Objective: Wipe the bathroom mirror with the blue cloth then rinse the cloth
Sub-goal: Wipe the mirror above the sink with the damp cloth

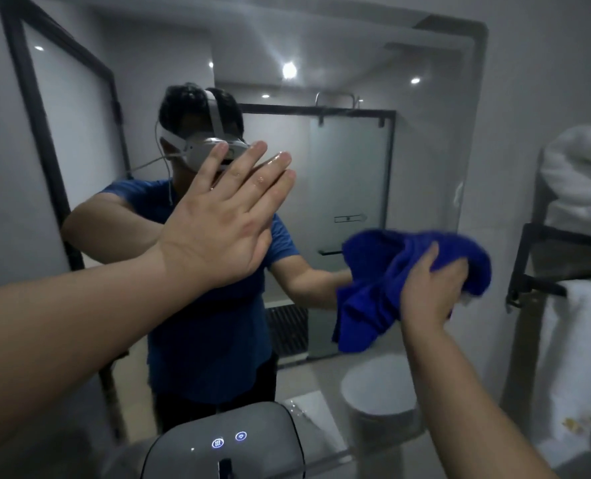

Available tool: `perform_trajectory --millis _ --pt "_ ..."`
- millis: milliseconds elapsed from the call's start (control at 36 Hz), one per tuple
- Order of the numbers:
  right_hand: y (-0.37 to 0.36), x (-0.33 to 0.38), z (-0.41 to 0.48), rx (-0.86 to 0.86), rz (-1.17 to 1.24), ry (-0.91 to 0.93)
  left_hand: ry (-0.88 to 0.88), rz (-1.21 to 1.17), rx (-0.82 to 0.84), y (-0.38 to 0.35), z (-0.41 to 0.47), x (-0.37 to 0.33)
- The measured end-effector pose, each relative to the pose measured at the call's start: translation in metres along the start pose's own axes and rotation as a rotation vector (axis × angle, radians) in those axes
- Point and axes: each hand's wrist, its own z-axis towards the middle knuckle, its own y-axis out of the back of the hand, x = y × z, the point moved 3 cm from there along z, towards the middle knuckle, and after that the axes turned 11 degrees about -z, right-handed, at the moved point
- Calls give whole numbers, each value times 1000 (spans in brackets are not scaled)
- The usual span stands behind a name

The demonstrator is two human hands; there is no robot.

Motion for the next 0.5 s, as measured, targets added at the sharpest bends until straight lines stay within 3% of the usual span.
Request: perform_trajectory --millis 111,222,306,500 --pt "-16 94 10 1 -199 245 -2 0 -6 0 0 0" --pt "-34 132 -59 12 -214 629 9 -31 -17 0 0 1" --pt "-39 99 -126 37 -247 852 18 -47 -5 0 0 3" --pt "-26 -37 -225 409 -346 1051 -1 -18 5 -5 0 3"
